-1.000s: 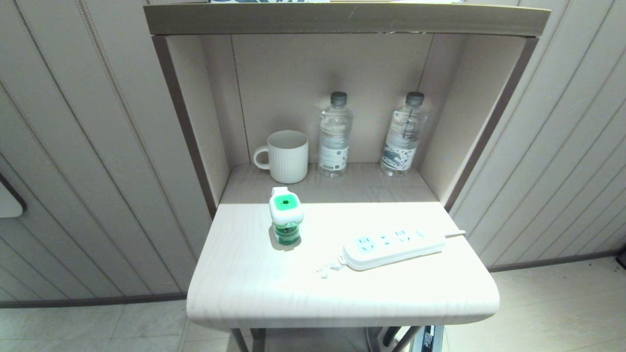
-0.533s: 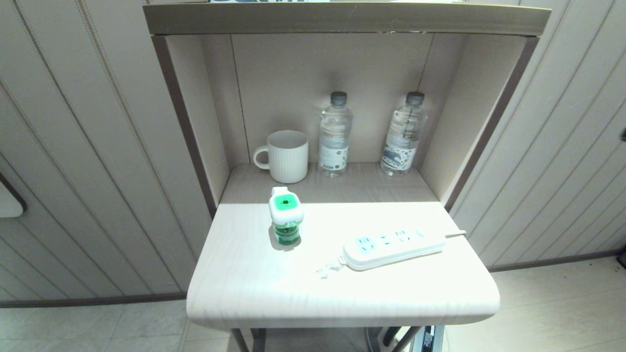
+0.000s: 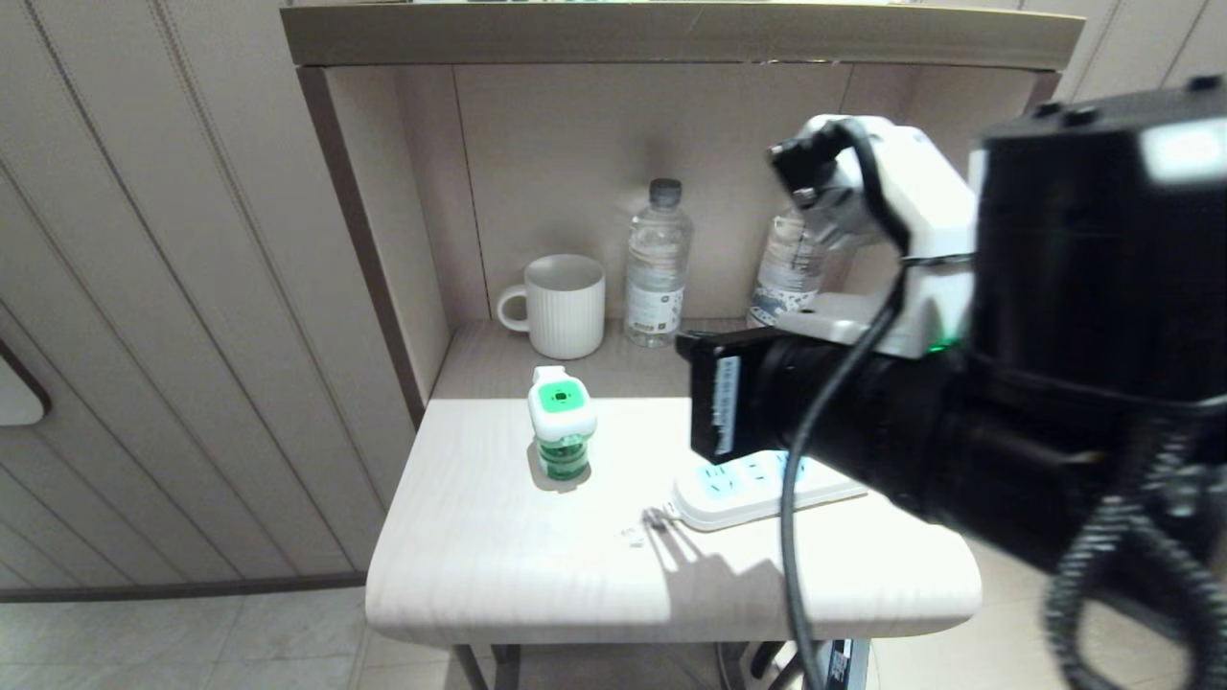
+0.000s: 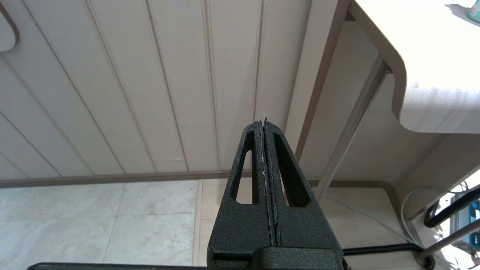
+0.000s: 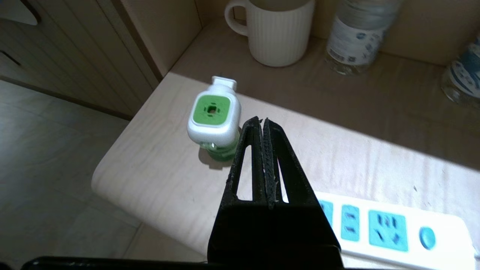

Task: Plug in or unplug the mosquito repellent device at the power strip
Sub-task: Pick up the mosquito repellent liquid

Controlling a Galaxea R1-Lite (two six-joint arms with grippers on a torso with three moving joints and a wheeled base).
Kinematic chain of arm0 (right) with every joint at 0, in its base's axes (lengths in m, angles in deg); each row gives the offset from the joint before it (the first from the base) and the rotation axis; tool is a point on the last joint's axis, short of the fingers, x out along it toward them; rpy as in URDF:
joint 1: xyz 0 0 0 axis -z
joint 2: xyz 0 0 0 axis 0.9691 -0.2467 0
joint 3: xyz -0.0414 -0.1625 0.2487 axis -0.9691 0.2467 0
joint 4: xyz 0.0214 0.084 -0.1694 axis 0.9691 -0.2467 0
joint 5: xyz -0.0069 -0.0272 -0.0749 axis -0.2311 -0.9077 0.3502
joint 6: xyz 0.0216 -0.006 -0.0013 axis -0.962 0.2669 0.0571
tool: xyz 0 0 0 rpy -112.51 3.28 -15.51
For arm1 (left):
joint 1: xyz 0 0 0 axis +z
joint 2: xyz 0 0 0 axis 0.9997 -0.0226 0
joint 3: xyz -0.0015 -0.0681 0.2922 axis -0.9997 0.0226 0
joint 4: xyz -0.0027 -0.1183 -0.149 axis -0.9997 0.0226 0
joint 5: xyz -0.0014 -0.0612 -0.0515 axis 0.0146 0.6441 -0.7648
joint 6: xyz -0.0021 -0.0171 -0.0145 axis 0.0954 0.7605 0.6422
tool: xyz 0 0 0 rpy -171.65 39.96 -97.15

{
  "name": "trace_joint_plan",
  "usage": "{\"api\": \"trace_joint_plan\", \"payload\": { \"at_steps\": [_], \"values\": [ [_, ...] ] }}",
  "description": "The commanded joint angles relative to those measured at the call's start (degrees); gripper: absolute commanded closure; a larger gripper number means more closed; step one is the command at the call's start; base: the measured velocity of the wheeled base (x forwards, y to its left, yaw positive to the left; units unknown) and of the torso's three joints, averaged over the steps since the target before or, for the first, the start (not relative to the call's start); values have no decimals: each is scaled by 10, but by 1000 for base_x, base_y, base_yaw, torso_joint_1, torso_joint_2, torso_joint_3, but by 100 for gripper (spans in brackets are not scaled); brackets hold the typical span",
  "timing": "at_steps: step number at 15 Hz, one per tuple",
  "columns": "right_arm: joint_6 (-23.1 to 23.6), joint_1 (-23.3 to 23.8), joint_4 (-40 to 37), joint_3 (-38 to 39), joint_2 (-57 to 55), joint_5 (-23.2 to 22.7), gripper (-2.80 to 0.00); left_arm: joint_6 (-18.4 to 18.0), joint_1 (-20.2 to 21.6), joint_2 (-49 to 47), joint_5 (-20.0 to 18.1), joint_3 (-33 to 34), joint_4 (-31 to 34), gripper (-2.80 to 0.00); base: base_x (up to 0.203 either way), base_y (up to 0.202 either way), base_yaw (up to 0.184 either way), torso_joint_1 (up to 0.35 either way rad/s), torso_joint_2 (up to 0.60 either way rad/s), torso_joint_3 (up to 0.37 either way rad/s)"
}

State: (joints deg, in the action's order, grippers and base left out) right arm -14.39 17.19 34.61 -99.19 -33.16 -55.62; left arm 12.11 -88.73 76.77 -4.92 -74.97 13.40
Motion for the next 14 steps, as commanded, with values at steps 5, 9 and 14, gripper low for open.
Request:
{"api": "trace_joint_plan", "payload": {
  "at_steps": [5,9,14],
  "values": [
    [109,-32,231,26,-140,35,-280,0,0,-1,0,0,0,0,0,0,0,0,0,0],
    [137,-27,286,47,-156,31,-280,0,0,-1,0,0,-1,0,0,0,0,0,0,0],
    [192,-27,461,56,-216,35,-280,0,0,-1,0,0,-1,0,0,0,0,0,0,0]
  ]
}}
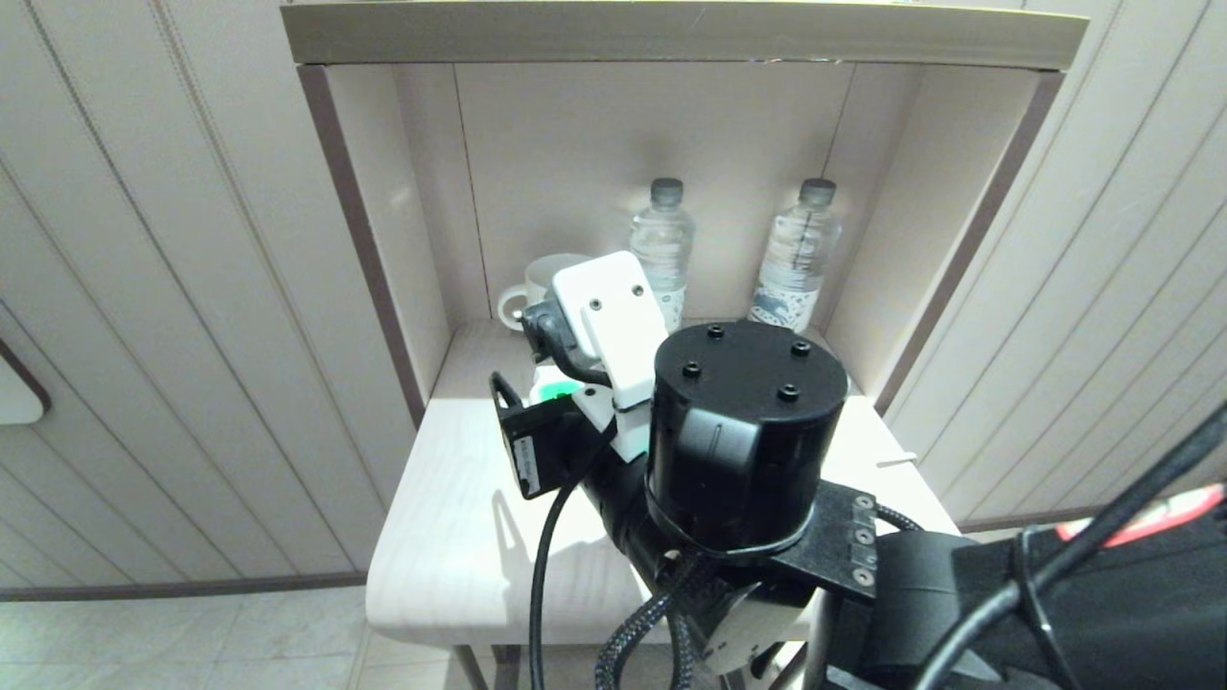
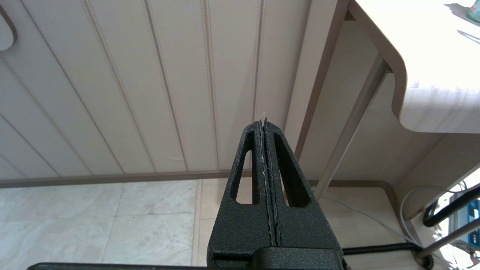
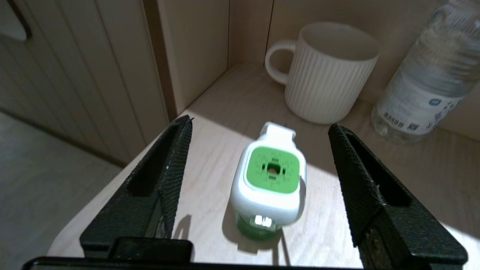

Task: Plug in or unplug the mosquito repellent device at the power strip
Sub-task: Pick up the mosquito repellent liquid

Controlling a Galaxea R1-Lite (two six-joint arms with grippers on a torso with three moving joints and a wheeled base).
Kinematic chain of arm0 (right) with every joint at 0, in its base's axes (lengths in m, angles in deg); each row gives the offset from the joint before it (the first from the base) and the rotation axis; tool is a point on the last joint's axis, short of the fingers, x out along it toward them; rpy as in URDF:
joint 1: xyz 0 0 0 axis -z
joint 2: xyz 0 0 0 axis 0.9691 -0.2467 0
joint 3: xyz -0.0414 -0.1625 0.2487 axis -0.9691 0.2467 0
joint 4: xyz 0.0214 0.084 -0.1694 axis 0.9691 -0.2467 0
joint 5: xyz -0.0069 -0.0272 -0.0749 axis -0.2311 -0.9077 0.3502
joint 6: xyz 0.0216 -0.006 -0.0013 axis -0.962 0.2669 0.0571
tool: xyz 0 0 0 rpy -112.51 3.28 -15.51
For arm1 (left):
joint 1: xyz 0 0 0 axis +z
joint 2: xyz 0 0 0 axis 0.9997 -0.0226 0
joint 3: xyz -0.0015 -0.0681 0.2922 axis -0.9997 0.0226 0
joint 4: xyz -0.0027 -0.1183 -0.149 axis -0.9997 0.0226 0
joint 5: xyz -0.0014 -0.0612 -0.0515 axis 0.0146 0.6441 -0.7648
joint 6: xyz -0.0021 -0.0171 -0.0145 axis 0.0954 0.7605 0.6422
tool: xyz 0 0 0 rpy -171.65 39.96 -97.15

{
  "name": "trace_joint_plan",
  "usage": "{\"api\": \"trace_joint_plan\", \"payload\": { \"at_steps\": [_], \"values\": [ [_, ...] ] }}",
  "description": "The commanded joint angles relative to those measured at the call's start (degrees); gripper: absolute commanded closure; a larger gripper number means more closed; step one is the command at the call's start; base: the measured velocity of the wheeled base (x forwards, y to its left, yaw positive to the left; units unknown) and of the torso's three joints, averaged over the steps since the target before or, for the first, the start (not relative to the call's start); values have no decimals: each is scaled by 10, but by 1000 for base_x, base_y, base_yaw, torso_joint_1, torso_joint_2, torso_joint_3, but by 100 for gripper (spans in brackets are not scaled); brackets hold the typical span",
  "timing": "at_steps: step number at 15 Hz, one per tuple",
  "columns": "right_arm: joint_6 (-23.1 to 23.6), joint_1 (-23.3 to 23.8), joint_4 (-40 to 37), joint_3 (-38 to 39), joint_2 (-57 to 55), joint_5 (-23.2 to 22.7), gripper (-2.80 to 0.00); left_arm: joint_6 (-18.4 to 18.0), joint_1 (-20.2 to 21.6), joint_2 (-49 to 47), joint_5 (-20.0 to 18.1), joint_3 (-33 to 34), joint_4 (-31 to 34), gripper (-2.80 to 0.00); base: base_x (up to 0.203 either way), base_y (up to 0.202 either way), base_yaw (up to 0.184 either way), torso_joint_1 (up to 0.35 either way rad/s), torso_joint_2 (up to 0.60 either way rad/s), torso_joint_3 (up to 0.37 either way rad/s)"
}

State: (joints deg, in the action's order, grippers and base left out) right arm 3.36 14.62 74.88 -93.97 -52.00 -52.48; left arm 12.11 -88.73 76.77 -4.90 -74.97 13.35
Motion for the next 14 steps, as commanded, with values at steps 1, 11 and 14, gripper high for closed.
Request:
{"api": "trace_joint_plan", "payload": {
  "at_steps": [1,11,14],
  "values": [
    [32,-3,86,4,-37,7,-280,0,0,-1,0,0,1,0,0,0,0,0,0,0],
    [34,-7,87,-39,-66,118,-280,0,0,-1,0,-1,0,0,0,0,0,0,0,0],
    [32,-7,68,-29,-64,139,-280,-1,0,-1,0,0,0,0,0,0,0,0,0,0]
  ]
}}
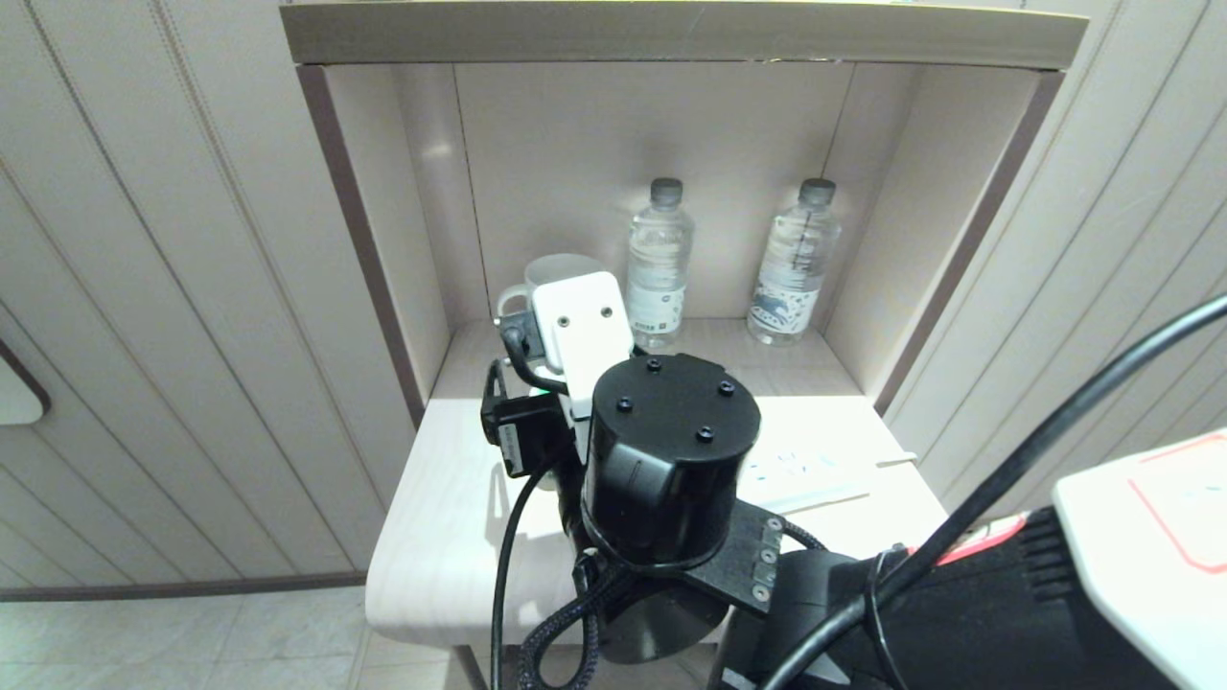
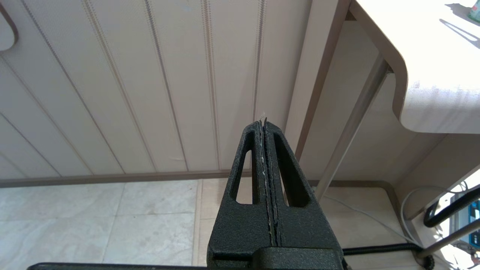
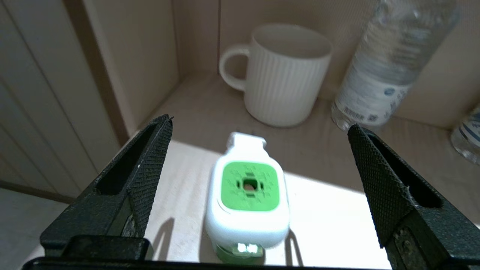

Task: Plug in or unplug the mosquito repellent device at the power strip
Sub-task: Pick up the mosquito repellent liquid

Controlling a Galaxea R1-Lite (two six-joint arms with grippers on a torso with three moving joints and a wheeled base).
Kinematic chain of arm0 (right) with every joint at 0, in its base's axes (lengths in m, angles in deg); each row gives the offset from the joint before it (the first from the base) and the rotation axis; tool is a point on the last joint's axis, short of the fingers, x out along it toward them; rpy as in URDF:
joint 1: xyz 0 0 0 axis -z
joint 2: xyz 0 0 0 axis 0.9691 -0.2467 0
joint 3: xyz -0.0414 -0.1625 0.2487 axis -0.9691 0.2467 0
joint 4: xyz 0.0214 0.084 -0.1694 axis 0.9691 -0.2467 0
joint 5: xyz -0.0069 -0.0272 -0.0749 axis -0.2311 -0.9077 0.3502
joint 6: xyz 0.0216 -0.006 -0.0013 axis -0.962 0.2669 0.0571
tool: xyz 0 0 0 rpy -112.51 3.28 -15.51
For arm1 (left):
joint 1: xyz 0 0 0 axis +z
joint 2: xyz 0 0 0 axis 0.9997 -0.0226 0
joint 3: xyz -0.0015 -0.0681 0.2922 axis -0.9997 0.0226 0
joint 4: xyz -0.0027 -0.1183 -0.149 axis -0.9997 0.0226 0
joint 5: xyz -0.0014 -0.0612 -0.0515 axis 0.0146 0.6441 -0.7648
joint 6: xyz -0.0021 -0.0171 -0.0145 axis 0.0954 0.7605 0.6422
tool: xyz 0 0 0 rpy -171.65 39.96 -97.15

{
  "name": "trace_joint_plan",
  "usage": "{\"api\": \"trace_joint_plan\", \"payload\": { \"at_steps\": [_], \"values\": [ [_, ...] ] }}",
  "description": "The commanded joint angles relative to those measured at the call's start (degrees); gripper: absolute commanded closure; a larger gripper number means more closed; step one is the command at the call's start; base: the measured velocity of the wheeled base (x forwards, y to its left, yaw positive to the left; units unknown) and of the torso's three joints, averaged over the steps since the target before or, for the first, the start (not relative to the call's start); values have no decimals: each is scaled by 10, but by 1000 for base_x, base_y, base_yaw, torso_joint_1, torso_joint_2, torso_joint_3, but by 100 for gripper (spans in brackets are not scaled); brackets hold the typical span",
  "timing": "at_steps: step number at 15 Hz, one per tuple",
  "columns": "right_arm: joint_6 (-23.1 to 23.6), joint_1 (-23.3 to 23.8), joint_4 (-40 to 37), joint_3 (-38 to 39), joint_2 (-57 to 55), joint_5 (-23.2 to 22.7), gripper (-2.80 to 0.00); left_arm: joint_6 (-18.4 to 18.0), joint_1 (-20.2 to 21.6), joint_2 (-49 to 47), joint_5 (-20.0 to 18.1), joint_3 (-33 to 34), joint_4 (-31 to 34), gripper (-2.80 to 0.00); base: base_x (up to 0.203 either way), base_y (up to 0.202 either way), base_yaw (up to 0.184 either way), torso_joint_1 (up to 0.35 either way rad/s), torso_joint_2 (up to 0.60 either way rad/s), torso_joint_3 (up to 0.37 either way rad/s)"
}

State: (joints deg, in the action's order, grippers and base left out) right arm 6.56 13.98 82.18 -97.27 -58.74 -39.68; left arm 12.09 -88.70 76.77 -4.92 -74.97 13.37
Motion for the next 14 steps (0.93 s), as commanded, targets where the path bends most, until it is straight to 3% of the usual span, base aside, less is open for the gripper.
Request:
{"api": "trace_joint_plan", "payload": {
  "at_steps": [1,14],
  "values": [
    [-3,-1,-10,3,3,13,-280,-1,0,-1,0,-1,0,0,0,0,0,0,0,0],
    [-78,15,-14,-8,-36,23,-280,-2,-1,0,0,0,-1,0,0,0,0,0,0,0]
  ]
}}
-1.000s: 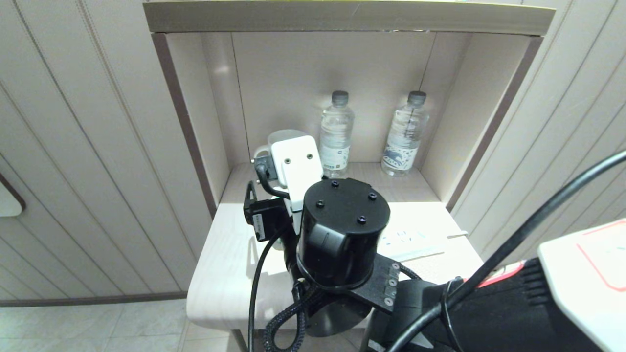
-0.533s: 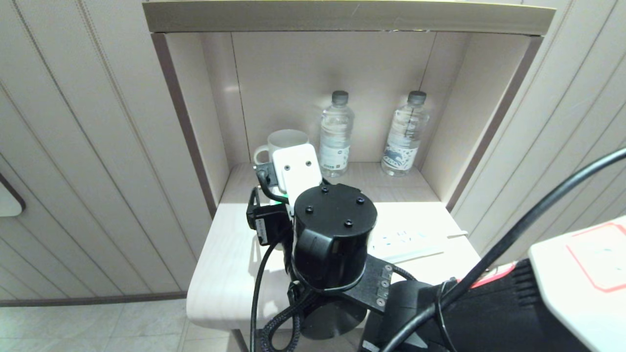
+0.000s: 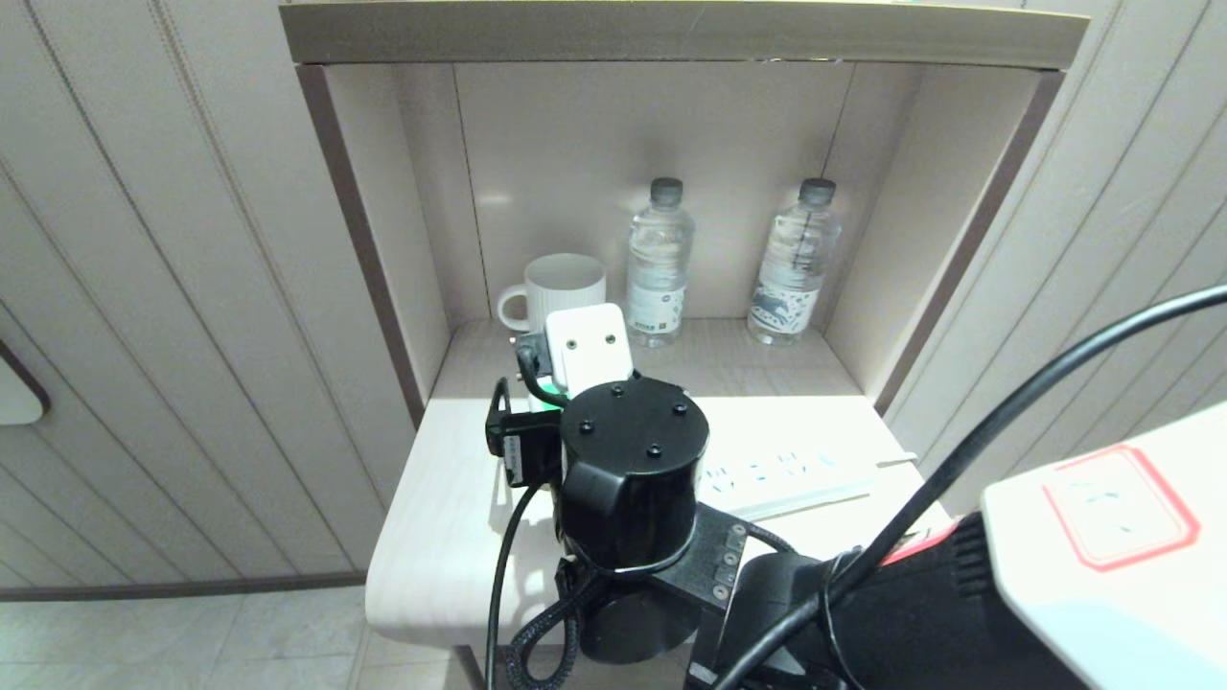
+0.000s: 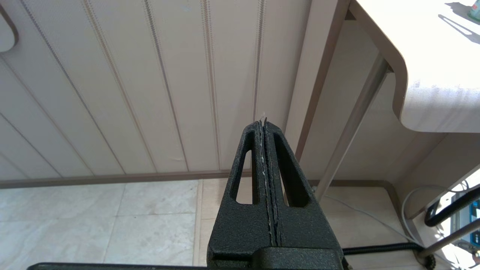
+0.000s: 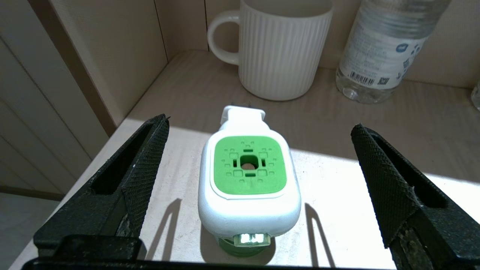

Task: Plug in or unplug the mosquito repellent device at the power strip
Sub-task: Pick up the mosquito repellent liquid

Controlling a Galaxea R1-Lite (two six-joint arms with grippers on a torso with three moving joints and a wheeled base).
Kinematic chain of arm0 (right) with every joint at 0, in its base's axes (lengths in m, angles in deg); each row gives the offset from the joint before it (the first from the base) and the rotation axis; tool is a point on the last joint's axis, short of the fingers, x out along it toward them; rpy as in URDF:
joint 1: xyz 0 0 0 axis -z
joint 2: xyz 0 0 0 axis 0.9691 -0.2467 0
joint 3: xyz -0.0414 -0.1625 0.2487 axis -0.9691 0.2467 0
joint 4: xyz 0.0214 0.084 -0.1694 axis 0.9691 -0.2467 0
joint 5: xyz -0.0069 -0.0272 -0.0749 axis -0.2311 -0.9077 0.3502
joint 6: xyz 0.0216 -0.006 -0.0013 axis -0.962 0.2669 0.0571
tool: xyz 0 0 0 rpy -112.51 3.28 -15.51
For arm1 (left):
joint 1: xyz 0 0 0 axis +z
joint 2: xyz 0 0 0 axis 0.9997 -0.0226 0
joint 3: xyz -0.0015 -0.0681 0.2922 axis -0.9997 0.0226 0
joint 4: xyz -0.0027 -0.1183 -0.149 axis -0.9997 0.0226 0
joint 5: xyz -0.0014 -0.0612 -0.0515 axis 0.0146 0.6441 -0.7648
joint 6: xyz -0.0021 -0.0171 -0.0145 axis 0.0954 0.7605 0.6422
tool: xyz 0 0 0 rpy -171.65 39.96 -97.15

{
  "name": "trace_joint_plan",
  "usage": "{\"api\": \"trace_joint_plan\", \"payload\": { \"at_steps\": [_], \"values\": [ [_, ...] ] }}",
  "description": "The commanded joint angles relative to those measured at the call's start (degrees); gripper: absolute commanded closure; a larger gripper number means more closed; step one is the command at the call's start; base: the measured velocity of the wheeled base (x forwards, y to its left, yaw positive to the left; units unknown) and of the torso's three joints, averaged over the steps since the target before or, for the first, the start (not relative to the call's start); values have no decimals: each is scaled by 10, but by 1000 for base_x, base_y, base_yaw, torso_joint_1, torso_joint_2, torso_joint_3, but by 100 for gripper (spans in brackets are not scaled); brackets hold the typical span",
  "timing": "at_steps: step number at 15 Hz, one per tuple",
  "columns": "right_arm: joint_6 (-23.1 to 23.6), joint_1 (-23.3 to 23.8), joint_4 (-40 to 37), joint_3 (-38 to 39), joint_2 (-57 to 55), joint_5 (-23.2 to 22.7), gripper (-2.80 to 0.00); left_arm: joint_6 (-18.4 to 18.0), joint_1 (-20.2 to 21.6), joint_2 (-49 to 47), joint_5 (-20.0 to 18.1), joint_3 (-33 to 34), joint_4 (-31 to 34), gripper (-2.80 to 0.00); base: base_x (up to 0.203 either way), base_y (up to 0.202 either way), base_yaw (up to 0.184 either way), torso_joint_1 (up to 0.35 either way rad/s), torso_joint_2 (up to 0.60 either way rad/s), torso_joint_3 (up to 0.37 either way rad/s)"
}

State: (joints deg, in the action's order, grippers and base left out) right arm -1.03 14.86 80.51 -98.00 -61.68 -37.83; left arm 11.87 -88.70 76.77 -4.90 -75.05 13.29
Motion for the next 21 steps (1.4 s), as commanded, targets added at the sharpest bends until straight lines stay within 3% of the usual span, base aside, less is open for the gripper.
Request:
{"api": "trace_joint_plan", "payload": {
  "at_steps": [1,9,16,21],
  "values": [
    [-5,11,3,0,-8,4,-280,0,0,-1,0,-1,0,0,0,0,0,0,0,0],
    [-4,16,13,-8,-30,-2,-280,0,0,0,0,1,0,0,0,0,0,0,0,0],
    [29,15,27,-8,-30,-3,-280,1,-1,0,0,-1,0,0,0,0,0,0,0,0],
    [35,23,27,-27,-37,-29,-280,1,0,0,0,1,0,0,0,0,0,0,0,0]
  ]
}}
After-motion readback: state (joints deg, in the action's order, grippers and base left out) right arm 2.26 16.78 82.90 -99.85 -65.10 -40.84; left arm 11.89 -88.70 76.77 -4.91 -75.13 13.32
